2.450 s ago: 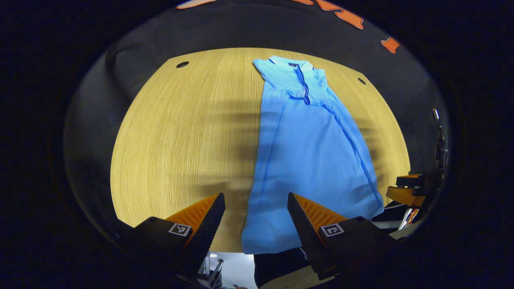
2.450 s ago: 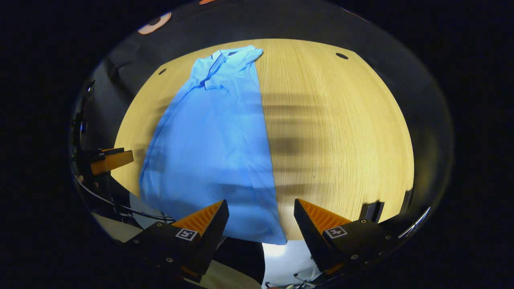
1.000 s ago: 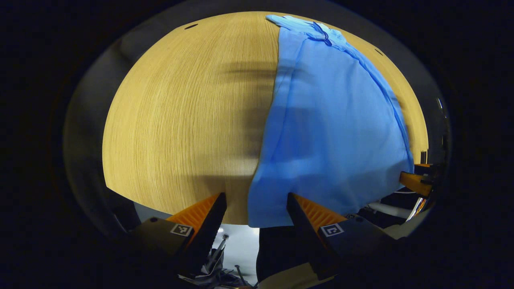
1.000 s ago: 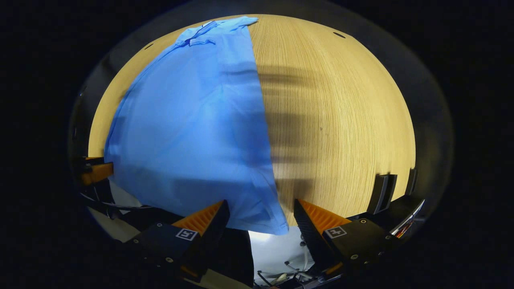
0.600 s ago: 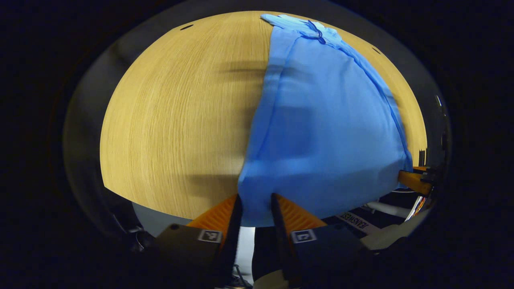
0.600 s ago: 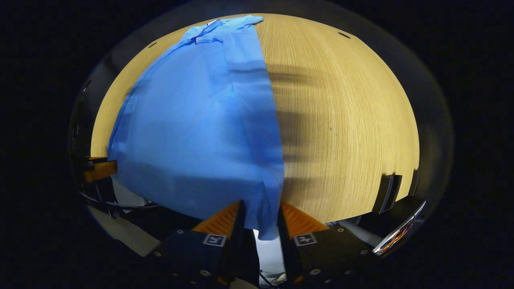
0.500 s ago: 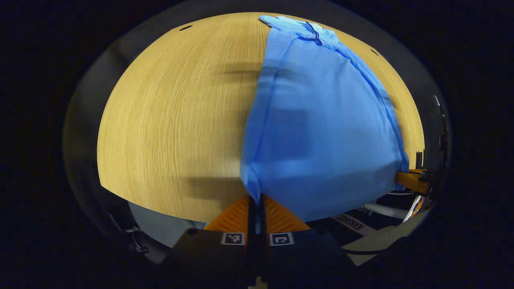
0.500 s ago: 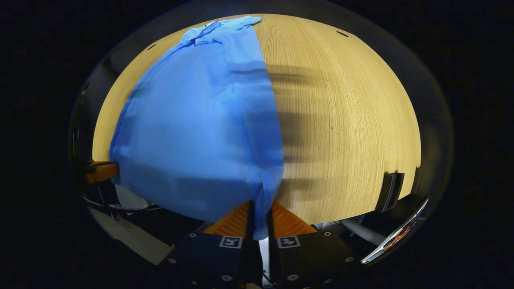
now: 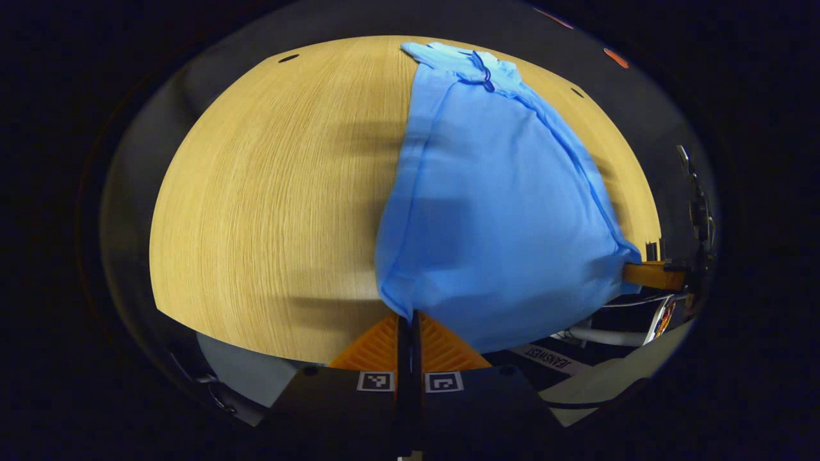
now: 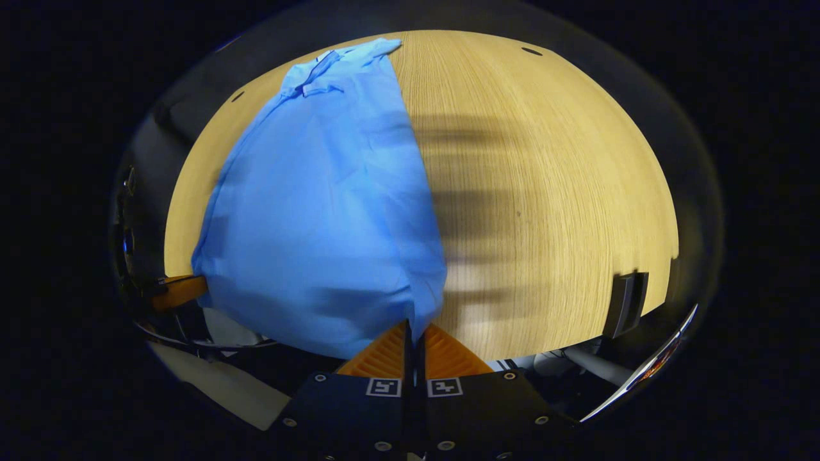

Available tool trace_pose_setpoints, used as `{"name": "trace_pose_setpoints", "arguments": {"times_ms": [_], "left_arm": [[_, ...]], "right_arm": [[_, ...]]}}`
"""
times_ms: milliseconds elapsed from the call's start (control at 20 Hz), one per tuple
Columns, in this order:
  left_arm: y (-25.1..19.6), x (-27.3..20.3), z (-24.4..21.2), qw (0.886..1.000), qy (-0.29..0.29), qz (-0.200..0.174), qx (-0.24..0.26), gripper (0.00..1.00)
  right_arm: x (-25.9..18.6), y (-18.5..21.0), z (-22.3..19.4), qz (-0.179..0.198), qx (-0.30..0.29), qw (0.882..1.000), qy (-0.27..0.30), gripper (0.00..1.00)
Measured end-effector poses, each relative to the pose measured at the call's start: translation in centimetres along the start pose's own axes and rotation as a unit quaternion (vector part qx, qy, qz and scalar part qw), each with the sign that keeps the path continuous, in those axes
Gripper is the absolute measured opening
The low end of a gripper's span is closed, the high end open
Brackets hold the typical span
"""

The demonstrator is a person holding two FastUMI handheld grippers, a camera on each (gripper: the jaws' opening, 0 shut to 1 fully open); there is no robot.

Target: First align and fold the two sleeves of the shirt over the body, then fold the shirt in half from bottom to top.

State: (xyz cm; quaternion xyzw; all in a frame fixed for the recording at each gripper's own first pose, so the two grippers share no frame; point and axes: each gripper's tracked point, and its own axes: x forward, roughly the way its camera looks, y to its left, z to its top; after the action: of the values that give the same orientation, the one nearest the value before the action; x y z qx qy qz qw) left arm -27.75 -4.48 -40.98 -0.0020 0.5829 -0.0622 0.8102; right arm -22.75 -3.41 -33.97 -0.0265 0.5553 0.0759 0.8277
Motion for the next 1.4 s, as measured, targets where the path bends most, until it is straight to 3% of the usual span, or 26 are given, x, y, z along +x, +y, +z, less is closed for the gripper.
{"name": "trace_pose_setpoints", "arguments": {"times_ms": [600, 1050, 1400], "left_arm": [[-0.9, -7.4, 14.1, 0.988, -0.144, -0.032, 0.036, 0.04], [0.1, -10.6, 24.5, 0.976, -0.213, -0.038, 0.038, 0.04], [-1.2, -9.7, 32.1, 0.969, -0.236, -0.041, 0.059, 0.04]], "right_arm": [[-7.7, 1.7, 12.6, 0.02, -0.012, 0.99, -0.139, 0.0], [-11.0, 2.6, 23.0, 0.015, -0.014, 0.975, -0.22, 0.0], [-11.2, 2.4, 29.7, 0.014, 0.02, 0.967, -0.253, 0.0]]}}
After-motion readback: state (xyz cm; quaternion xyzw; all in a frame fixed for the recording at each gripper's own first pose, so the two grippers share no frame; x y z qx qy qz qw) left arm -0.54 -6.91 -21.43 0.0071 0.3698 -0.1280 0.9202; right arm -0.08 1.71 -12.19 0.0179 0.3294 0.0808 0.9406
